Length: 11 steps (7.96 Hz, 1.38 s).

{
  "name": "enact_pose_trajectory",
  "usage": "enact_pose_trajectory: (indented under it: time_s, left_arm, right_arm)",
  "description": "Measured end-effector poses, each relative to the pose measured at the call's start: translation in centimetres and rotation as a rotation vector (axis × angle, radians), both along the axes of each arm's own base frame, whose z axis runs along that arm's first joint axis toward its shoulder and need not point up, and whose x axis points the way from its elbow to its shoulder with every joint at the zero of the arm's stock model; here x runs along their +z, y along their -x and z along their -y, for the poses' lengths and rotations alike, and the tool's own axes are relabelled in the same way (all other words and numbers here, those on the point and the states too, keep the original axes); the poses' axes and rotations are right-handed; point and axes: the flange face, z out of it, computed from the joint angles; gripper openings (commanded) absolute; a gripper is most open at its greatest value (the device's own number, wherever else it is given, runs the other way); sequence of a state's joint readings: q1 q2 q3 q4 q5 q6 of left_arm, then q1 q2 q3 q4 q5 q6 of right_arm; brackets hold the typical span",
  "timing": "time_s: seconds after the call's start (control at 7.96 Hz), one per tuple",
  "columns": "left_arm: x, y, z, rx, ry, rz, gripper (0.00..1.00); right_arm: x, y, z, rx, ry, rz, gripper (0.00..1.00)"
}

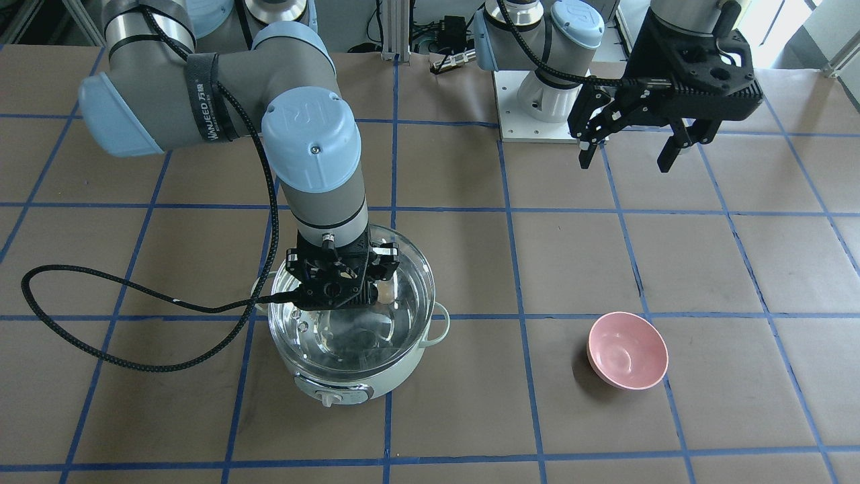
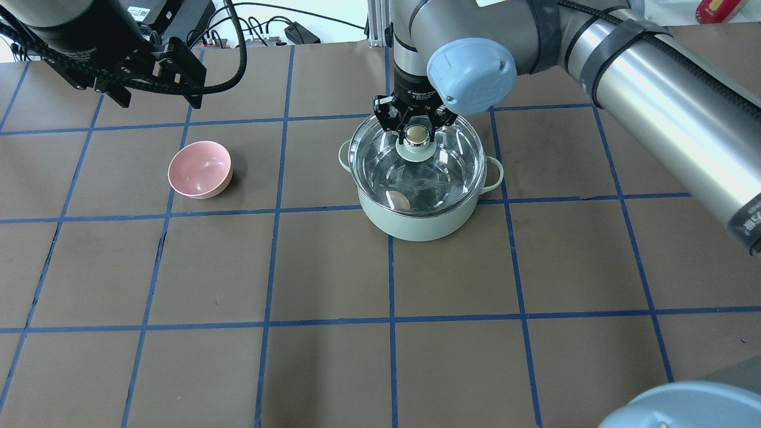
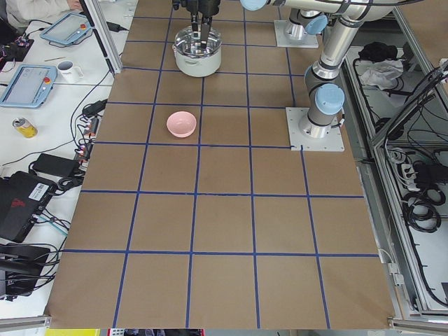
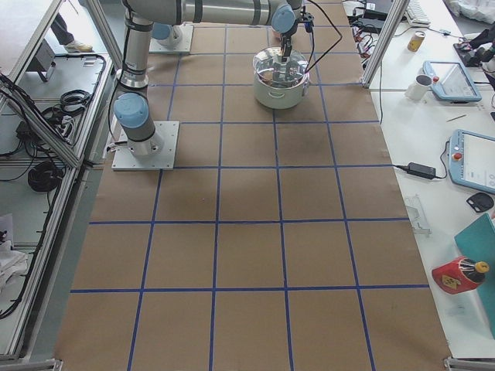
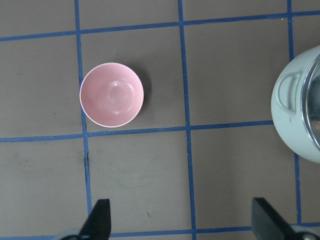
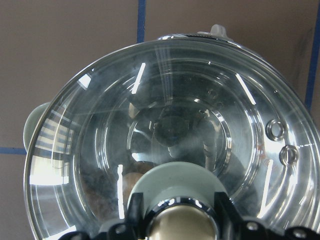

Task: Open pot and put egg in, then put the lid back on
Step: 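Lower the glass lid onto the pot with the right gripper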

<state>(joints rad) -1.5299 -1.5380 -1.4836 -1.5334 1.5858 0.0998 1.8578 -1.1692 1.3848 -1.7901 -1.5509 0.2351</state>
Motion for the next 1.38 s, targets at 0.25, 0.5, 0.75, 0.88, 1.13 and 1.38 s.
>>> enact_pose_trajectory:
  time_s: [0.25, 0.5, 0.75, 0.88, 1.13, 1.38]
  left_arm:
    - [-0.4, 0.7, 0.5, -0.013, 0.006, -0.026, 1.0]
    - [-0.6, 1.8, 0.4, -0.042, 0.002, -0.029, 1.0]
    - [-0.8, 2.3, 0.3, -0.055, -0.001, -0.03, 1.0]
    - [-0.8, 2.4, 0.3, -0.051, -0.001, -0.031, 1.0]
    - [-1.2, 2.8, 0.4, -0.03, -0.006, -0.027, 1.0]
    - [-1.5, 3.0, 0.5, -0.002, -0.013, -0.03, 1.0]
  right_arm:
    - [-1.1, 0.1, -0.2, 0.0, -0.013, -0.004, 0.0]
    - [-1.5, 0.1, -0.3, 0.001, -0.016, -0.005, 0.0]
    - [-1.6, 0.1, -0.2, 0.002, -0.017, -0.005, 0.0]
    - [-1.7, 0.1, -0.3, 0.001, -0.018, -0.005, 0.0]
    - [-1.6, 0.1, -0.3, 0.0, -0.018, -0.005, 0.0]
    - [-1.6, 0.3, -0.3, -0.003, -0.019, -0.005, 0.0]
